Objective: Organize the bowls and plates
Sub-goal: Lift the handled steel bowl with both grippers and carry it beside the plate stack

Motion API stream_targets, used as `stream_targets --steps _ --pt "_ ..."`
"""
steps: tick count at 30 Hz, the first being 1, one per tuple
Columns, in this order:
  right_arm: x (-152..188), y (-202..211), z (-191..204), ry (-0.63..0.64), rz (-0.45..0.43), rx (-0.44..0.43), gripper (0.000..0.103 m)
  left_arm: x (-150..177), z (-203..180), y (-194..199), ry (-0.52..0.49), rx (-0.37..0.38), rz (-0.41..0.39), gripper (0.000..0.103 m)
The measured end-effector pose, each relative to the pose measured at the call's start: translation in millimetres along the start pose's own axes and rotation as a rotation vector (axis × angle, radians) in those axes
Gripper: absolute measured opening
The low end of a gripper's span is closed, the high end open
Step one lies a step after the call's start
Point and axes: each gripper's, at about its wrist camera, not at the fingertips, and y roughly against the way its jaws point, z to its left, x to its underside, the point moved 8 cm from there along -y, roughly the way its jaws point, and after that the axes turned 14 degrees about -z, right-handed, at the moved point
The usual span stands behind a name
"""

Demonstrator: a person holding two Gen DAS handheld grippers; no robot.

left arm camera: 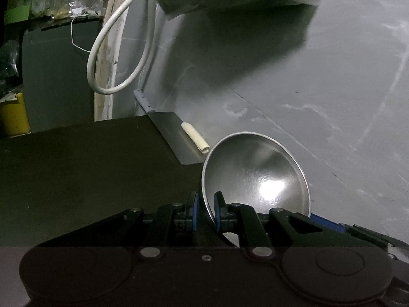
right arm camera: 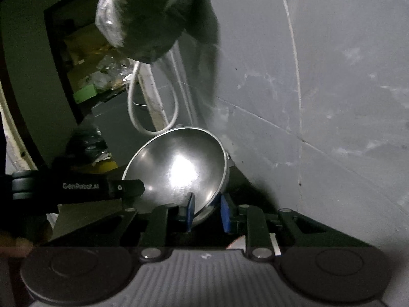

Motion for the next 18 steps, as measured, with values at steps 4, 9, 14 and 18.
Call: stream_targets --steps 4,9,14,18 --pt "0 29 2 0.005 -0.002 -0.013 0.025 10 -9 23 0.005 0.008 0.0 0.013" --pt "2 65 -1 0.029 -0.005 -0.028 0.025 24 -24 46 0.0 0.03 0.017 0.013" --pt "8 100 -3 0.043 0.022 -0.074 0.025 42 -33 78 0.007 0.064 0.043 0.014" --pt "22 124 -4 0.044 0.066 -0.1 0.025 63 -39 103 -0.003 0.085 0.086 0.014"
